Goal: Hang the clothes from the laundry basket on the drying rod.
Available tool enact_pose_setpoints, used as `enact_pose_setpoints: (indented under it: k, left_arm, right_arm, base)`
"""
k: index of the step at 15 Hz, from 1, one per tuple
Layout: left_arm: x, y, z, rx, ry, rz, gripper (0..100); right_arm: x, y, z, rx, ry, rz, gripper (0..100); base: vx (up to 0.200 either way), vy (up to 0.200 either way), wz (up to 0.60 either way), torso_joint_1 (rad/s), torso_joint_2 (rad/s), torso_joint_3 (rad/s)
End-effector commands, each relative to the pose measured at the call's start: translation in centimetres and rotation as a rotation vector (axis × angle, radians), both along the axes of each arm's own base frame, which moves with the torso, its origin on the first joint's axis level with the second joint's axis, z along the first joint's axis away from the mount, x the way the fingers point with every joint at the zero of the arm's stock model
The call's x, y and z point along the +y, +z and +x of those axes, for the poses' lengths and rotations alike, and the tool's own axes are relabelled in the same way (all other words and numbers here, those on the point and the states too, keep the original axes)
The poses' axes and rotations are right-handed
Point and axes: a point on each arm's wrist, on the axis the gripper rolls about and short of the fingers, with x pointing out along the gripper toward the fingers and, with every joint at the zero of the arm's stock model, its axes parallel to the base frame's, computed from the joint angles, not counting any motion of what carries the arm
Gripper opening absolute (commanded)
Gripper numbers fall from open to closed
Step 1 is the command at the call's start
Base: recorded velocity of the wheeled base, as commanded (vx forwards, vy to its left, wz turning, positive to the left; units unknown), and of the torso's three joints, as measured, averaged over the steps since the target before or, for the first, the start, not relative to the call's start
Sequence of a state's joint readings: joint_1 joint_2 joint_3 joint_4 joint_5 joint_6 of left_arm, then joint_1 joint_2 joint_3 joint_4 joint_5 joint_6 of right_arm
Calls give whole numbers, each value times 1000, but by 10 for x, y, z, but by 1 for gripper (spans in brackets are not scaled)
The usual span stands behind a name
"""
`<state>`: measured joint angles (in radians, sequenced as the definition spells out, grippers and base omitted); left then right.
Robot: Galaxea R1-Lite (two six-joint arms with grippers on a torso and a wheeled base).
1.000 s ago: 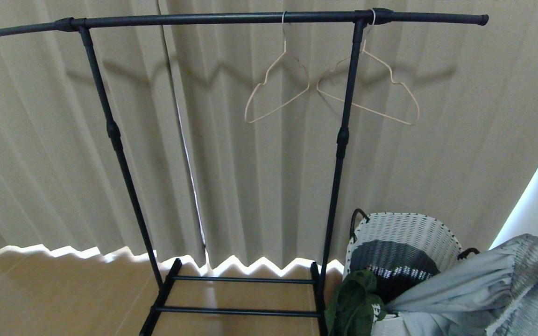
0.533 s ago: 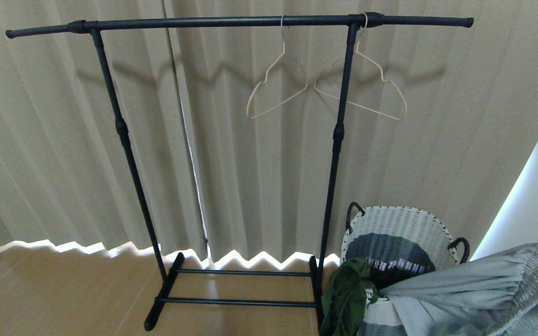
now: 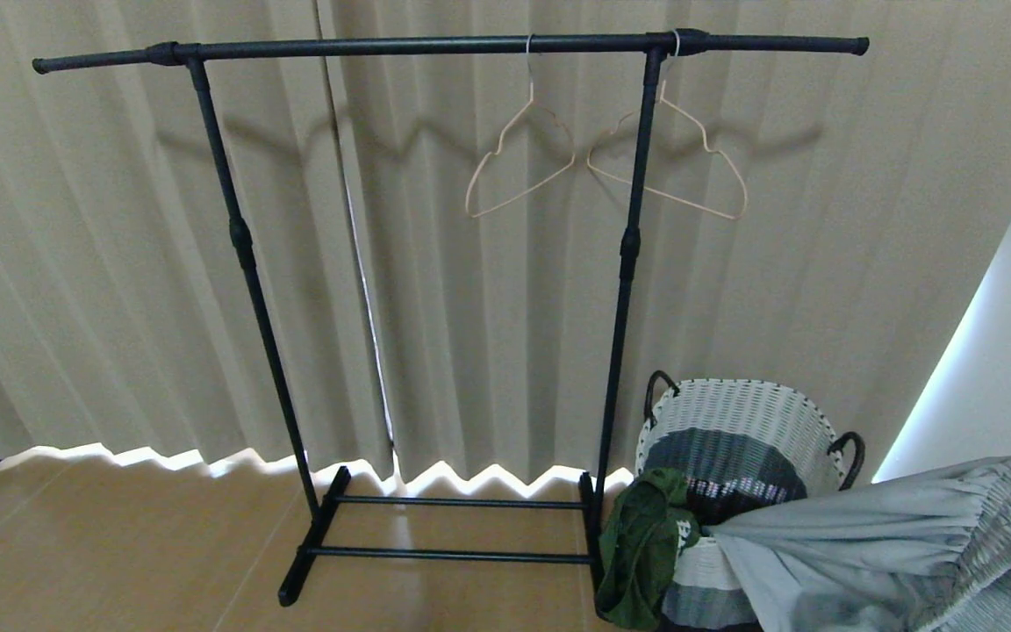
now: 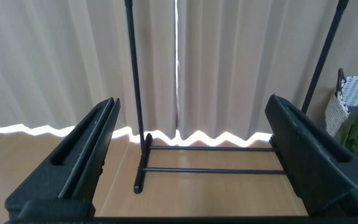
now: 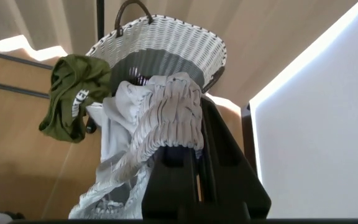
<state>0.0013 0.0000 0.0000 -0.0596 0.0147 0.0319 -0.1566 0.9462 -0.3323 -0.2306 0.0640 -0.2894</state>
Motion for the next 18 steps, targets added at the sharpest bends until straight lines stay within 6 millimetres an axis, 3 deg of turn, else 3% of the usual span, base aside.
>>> enact_pose_setpoints:
  k: [1,6,16,18]
  left_arm:
    - [0,0,0,0,-1,0,100]
    - [0,0,0,0,-1,0,100]
    - [0,0,0,1,-3,13,100]
    - [-2,0,0,0,-67,15,100]
  right_arm:
    - [0,0,1,2,2,0,0]
    - [0,0,1,2,2,0,0]
    - [5,-4,0,15,79,19,0]
    - [9,-4,-1,9,120,18,0]
  base:
    - [0,200,0,2,-2,-7]
    - [0,200,0,7,1,2]
    - [0,0,0,0,0,0]
    - [0,0,0,0,0,0]
